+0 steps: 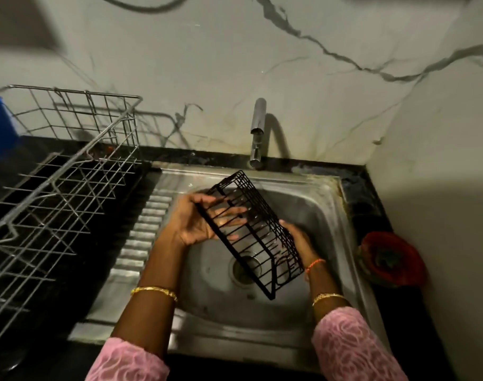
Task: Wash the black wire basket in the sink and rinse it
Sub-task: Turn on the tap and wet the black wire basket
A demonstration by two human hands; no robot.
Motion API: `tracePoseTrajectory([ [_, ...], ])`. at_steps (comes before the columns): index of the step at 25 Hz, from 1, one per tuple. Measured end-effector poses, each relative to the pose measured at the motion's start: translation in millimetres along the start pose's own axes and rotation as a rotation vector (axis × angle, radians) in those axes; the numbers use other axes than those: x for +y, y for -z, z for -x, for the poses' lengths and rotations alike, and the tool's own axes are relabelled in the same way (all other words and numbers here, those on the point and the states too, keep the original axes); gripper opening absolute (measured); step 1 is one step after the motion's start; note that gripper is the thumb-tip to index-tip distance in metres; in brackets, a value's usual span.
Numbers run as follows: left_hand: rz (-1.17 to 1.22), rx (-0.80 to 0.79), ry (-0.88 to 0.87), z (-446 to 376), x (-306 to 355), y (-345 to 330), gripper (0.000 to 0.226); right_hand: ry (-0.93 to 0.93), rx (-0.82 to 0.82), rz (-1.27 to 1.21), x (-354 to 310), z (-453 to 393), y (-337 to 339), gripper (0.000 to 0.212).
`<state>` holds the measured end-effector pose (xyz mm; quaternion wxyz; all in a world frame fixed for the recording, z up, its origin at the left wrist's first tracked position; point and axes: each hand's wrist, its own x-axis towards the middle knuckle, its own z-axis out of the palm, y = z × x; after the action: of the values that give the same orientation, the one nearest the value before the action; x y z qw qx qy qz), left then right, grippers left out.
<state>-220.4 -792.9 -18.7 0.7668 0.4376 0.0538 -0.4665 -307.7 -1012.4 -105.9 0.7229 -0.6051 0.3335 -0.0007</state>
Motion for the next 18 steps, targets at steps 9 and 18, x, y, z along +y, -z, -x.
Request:
tracePoseTrajectory([
  [9, -0.038, 0.200, -0.059, -8, 3, -2, 0.040, 0.057, -0.086, 0.019, -14, -29, 13, 0.047],
  [18, -0.105, 0.466, -0.144, -21, 26, -36, 0.032, 0.032, -0.112, -0.077, -11, -25, 8, 0.047],
])
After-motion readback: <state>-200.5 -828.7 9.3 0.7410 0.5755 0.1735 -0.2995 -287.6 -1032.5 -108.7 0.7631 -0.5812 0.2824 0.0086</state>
